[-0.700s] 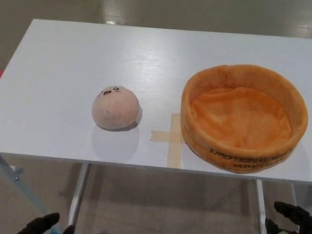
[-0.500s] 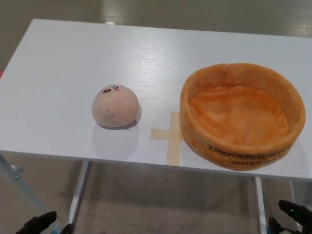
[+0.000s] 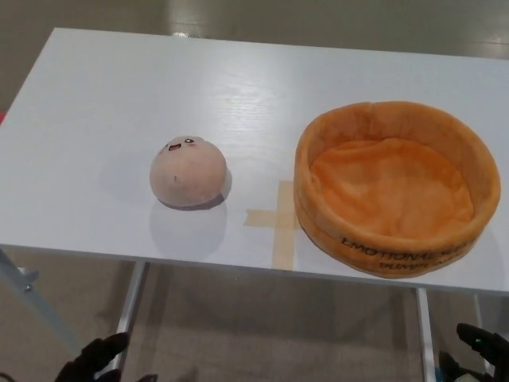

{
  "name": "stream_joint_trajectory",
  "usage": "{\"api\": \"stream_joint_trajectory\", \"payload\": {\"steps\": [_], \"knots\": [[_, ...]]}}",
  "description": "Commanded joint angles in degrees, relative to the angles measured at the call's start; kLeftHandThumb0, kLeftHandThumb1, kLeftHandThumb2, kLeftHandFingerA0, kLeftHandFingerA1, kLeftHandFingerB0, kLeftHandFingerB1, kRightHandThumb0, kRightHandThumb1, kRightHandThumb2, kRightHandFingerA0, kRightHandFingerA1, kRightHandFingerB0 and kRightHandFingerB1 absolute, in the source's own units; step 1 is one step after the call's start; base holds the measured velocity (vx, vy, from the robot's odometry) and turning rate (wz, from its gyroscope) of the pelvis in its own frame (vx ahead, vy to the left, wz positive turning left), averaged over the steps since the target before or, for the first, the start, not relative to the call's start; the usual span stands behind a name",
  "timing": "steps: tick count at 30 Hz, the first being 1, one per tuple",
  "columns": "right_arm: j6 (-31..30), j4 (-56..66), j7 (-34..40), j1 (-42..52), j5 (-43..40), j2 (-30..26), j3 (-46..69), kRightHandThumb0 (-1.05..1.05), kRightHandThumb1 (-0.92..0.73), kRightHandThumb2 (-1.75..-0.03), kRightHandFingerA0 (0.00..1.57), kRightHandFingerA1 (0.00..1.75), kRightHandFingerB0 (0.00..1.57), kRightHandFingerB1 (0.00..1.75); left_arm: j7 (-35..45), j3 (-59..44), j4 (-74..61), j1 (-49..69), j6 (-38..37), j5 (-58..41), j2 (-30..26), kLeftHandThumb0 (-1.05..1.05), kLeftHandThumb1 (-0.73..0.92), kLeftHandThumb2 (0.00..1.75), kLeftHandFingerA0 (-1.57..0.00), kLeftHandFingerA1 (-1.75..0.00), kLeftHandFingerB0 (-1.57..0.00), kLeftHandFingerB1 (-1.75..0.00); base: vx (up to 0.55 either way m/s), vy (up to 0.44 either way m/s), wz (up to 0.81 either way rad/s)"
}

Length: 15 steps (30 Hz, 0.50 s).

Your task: Use the left hand to pick up the pink round toy on the left and place it inside the orange plate on the desk.

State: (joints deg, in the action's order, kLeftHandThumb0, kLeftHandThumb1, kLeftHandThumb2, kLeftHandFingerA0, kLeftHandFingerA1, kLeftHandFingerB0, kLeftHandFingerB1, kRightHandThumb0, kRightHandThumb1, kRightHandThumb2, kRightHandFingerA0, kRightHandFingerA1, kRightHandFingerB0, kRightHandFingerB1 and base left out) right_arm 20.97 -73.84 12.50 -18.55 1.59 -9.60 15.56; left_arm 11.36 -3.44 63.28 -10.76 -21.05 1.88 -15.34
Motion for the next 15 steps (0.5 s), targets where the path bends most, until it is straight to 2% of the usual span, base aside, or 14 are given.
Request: {"api": "stream_joint_trajectory", "payload": {"steps": [1, 2, 3, 4, 5, 7, 8, 14, 15], "knots": [[1.99, -0.73, 1.08, 0.31, -0.31, 0.12, -0.04, -0.27, -0.6, -0.61, 0.54, 0.74, 0.46, 0.49, 27.35, 12.63, -28.87, 13.35, -3.62, -2.21, -5.81, -0.48, 0.54, 0.66, -0.1, -0.25, -0.12, -0.32, 0.0, 0.0, 0.0], [1.85, -0.75, 1.01, 0.24, -0.53, 0.2, 0.16, -0.24, -0.59, -0.61, 0.55, 0.75, 0.46, 0.49, 29.7, 14.56, -36.18, 15.55, -1.23, -4.43, -7.12, -0.28, 0.49, 0.98, -0.01, -0.49, 0.0, -0.47, 0.0, 0.0, 0.0], [1.82, -0.75, 0.95, 0.21, -0.68, 0.24, 0.28, -0.24, -0.59, -0.61, 0.55, 0.75, 0.46, 0.49, 30.36, 15.4, -39.33, 16.52, -0.09, -5.24, -7.8, -0.28, 0.49, 0.98, -0.01, -0.49, 0.0, -0.47, 0.0, 0.0, 0.0], [1.76, -0.73, 1.06, 0.15, -0.71, 0.29, 0.31, -0.23, -0.58, -0.6, 0.55, 0.77, 0.47, 0.49, 30.59, 15.65, -40.61, 16.95, 0.65, -5.73, -8.04, -0.48, 0.51, 0.66, -0.15, -0.34, -0.16, -0.32, 0.0, 0.0, 0.0], [1.64, -0.74, 1.36, 0.09, -0.49, 0.27, 0.12, -0.25, -0.6, -0.59, 0.55, 0.76, 0.49, 0.49, 32.01, 16.55, -43.53, 17.77, 1.86, -7.09, -8.76, -0.25, 0.45, 0.96, -0.08, -0.51, -0.07, -0.5, 0.0, 0.0, 0.0], [1.57, -0.78, 1.62, 0.07, -0.13, 0.15, -0.17, -0.25, -0.6, -0.59, 0.55, 0.76, 0.49, 0.49, 33.62, 17.72, -47.01, 18.66, 3.37, -8.6, -9.81, -0.25, 0.45, 0.96, -0.08, -0.51, -0.07, -0.5, 0.0, 0.0, 0.0], [1.65, -0.79, 1.49, 0.0, -0.24, 0.14, -0.07, -0.23, -0.59, -0.6, 0.53, 0.79, 0.49, 0.51, 34.08, 18.56, -50.13, 19.29, 4.78, -9.13, -10.7, -0.44, 0.51, 0.67, -0.24, -0.38, -0.23, -0.36, 0.0, 0.0, 0.0], [1.12, -0.67, 1.33, -0.49, -0.44, 0.09, 0.03, -0.23, -0.6, -0.59, 0.54, 0.75, 0.49, 0.49, 36.61, 21.25, -60.86, 21.12, 9.64, -12.35, -14.49, -0.4, 0.52, 0.68, -0.27, -0.4, -0.28, -0.37, 0.0, 0.0, 0.0], [1.56, -0.69, 1.35, -0.37, -0.47, 0.11, 0.1, -0.21, -0.59, -0.59, 0.55, 0.76, 0.49, 0.51, 37.14, 21.62, -63.54, 21.71, 10.76, -13.49, -15.6, -0.31, 0.58, 0.58, -0.32, -0.35, -0.34, -0.33, 0.0, 0.0, 0.0]]}}
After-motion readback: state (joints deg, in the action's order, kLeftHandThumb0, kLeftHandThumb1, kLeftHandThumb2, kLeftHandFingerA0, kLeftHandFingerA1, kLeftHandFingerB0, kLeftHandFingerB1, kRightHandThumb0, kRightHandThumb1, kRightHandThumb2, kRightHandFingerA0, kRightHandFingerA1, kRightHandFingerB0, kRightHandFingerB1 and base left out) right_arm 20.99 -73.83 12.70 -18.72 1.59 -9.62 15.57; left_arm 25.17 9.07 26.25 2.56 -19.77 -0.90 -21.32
